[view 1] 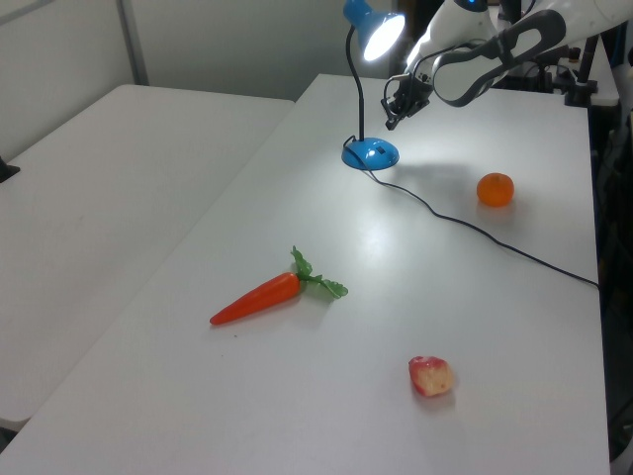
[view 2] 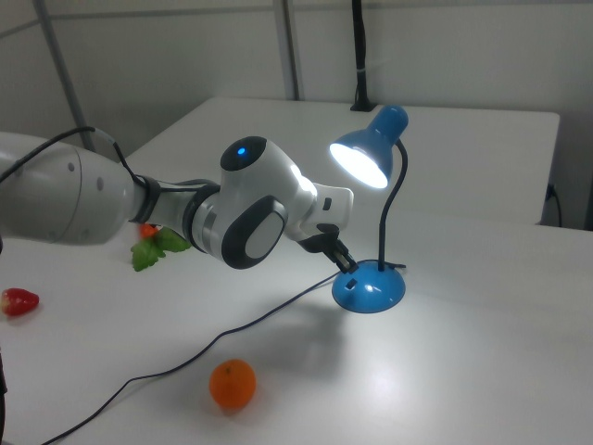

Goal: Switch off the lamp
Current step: 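Press down on the switch on the lamp base with the gripper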

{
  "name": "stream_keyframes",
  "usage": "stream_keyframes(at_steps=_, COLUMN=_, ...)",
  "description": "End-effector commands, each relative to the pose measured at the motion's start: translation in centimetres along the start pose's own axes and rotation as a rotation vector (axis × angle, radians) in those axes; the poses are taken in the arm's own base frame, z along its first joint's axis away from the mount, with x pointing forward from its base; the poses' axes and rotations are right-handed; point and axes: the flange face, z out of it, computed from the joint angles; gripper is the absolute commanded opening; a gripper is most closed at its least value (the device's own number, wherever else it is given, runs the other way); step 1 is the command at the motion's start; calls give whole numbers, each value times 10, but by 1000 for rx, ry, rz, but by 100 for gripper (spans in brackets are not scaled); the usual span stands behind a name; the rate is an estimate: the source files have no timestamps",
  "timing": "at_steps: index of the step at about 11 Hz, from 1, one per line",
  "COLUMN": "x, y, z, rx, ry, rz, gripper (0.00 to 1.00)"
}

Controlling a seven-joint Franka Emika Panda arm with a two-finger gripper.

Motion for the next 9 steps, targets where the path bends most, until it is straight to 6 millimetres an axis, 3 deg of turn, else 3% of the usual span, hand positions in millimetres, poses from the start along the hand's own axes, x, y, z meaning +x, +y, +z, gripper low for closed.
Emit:
stream_keyframes(at_steps=1, x=-2, y=-9, z=13, rx=0, ry=55, rz=-13, gripper=0)
stream_keyframes(at_steps=9, x=-18, y=-16, z=37, rx=-14, ry=26, rz=-44, gripper=0)
